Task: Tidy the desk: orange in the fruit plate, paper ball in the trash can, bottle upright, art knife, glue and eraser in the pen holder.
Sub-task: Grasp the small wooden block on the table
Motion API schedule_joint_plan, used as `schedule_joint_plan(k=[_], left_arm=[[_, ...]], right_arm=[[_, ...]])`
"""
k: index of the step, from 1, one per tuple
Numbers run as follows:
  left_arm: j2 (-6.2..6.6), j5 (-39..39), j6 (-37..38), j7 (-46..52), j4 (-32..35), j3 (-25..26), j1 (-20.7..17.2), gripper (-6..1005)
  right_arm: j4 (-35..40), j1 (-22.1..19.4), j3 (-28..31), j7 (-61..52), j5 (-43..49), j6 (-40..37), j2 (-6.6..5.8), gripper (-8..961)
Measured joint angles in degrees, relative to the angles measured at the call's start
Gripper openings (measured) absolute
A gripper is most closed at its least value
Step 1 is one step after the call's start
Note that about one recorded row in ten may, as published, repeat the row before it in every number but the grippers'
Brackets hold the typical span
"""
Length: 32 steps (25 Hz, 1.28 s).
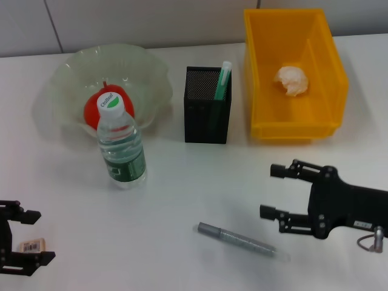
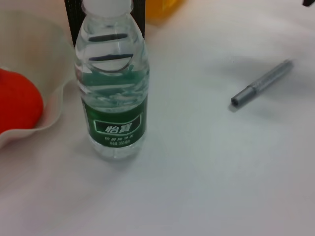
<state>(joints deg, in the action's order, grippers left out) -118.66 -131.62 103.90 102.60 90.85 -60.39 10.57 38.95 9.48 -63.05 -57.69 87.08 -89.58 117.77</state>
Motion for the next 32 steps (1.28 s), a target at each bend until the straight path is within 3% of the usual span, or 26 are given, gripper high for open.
schedule_joint_plan(k=[9, 20, 32], left_arm=[[0.12, -4.4, -1.0, 2.2, 0.2, -3.3, 2.2, 768], [-0.05, -11.3, -3.6, 7.6, -0.3, -10.4, 3.8, 769], [0.09, -14.7, -6.1, 8.0, -4.1, -11.5, 5.5, 768]], right_arm=[[-3.3, 3.1, 0.3, 1.5, 3.5, 0.2, 1.12, 789], [-6.4, 4.0, 0.4, 3.9, 3.5, 0.4, 1.16, 789], [-7.8, 4.6, 0.4, 4.4, 3.5, 0.4, 1.0, 788]])
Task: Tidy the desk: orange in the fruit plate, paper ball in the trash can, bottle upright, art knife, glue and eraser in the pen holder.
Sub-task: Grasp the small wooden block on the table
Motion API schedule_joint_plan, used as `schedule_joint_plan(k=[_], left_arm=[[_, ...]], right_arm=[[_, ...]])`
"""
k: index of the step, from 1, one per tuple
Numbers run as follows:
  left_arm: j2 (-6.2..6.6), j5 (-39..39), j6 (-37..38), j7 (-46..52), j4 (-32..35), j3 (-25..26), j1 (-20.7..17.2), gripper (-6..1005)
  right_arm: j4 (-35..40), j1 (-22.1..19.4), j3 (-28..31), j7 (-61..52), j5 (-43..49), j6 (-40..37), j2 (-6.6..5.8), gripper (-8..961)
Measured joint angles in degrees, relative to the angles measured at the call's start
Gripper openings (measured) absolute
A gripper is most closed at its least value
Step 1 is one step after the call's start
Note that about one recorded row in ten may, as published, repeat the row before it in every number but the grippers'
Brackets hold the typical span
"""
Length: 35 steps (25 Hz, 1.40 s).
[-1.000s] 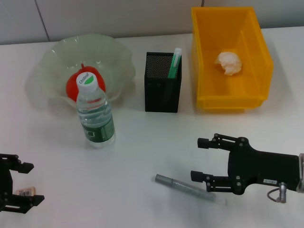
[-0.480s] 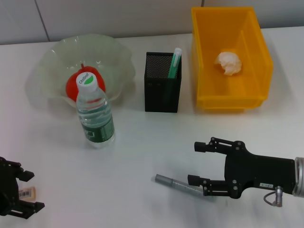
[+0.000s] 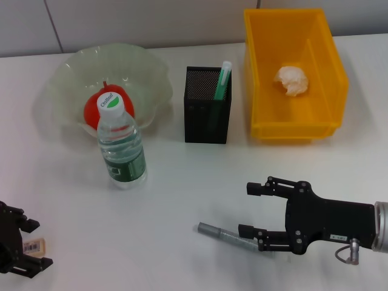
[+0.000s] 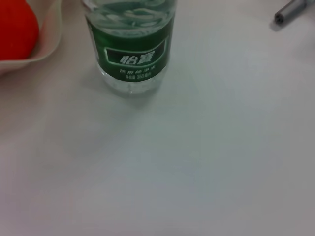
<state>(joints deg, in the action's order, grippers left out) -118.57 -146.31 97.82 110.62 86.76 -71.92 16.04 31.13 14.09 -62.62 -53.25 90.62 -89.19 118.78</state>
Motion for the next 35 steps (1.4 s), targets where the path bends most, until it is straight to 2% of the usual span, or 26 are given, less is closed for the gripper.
schedule_joint_plan(k=[9, 17, 28, 35], left_arm=[[0.04, -2.1, -1.5, 0.2, -4.7, 0.0, 2.5, 769], [0.06, -2.6, -1.2, 0.3, -5.9, 0.1, 3.3, 768], [-0.01, -5.3, -2.5, 1.0, -6.1, -0.2, 3.1, 629], [-0.08, -5.4, -2.9, 0.9, -5.6, -0.5, 2.9, 631]], right_arm=[[-0.7, 0.2, 0.0, 0.1, 0.0, 0.8, -0.09, 789], [-0.8, 0.1, 0.0, 0.1, 0.0, 0.8, -0.13, 789], [-0.9, 0.1, 0.0, 0.1, 0.1, 0.8, -0.13, 788], [-1.0, 0.1, 0.0, 0.1, 0.4, 0.9, -0.1, 788]])
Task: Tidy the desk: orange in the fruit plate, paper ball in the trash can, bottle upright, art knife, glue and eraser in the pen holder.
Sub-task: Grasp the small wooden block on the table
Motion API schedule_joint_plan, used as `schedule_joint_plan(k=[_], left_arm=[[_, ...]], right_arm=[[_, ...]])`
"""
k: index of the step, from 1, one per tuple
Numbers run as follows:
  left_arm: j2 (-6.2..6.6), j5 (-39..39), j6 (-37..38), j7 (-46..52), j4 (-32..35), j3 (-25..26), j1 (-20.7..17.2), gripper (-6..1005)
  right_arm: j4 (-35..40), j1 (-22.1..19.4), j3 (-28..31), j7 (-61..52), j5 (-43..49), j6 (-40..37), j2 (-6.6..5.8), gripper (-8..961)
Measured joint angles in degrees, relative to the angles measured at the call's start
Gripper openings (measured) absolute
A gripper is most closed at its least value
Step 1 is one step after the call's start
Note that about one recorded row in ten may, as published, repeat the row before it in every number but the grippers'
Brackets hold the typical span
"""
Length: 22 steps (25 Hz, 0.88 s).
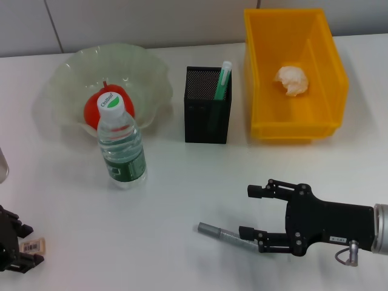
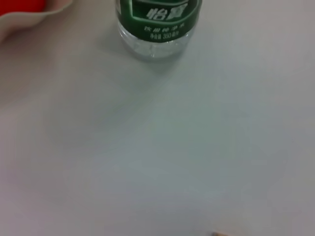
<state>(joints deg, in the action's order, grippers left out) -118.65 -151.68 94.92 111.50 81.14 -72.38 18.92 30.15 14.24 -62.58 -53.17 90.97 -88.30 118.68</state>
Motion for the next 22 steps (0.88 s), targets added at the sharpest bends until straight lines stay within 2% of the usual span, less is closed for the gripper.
schedule_joint_plan(k=[3, 15, 22], left_arm=[[0.0, 0.0, -0.2, -0.1, -0.3, -0.4, 0.3, 632], [0.09, -0.5, -0.4, -0.4, -1.4, -0.6, 0.7, 346], [0.22, -0.5, -0.5, -0.6, -3.4, -0.5, 1.9, 285]], right_arm=[[0.0, 0.0, 0.0, 0.0, 0.0, 0.1, 0.07, 788], [-0.3, 0.3, -0.1, 0.0, 0.1, 0.5, -0.02, 789], [-0.4, 0.5, -0.1, 0.0, 0.1, 0.5, -0.03, 788]])
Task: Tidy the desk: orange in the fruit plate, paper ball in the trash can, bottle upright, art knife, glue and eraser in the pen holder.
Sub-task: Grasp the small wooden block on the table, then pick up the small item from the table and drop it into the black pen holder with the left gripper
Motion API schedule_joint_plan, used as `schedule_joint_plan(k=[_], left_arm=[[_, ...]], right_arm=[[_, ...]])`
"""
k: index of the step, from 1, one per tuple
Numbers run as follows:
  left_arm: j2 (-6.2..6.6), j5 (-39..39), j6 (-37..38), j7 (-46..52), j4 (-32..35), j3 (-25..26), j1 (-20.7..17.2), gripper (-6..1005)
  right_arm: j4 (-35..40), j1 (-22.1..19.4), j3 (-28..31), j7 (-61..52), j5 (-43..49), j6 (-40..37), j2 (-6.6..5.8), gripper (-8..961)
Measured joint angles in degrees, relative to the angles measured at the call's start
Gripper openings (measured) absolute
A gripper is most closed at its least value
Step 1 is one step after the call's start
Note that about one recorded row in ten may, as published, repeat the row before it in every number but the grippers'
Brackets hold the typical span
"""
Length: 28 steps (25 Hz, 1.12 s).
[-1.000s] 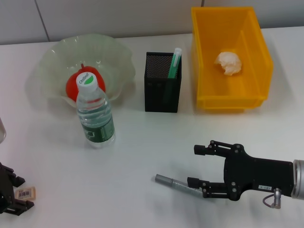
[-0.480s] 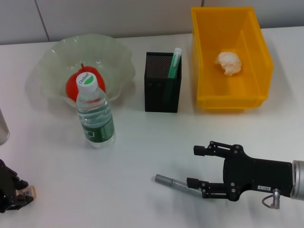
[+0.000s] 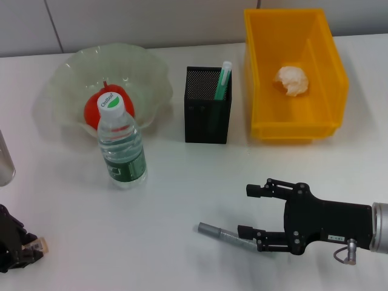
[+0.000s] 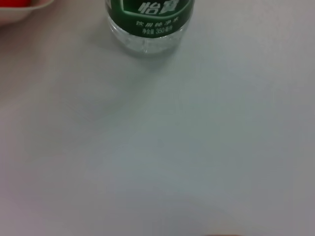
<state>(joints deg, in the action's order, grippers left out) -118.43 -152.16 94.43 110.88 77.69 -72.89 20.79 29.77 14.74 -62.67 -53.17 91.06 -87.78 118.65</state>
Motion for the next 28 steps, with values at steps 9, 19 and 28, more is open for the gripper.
schedule_joint_plan(k=[9, 19, 28], left_arm=[[-0.07, 7.5, 4.2, -2.1, 7.4, 2.2, -1.7, 275], [0.01, 41.4, 8.1, -9.4, 17.1, 17.2, -2.1, 275], [-0.17, 45.8, -5.9, -5.8, 18.1, 9.4, 2.6, 280]], right_arm=[[-0.1, -0.3, 0.0, 0.0, 0.0, 0.0, -0.08, 788], [-0.1, -0.4, 0.0, -0.2, 0.0, -0.5, -0.17, 789], [-0.9, -0.3, 0.0, -0.6, 0.0, -0.6, -0.04, 789]])
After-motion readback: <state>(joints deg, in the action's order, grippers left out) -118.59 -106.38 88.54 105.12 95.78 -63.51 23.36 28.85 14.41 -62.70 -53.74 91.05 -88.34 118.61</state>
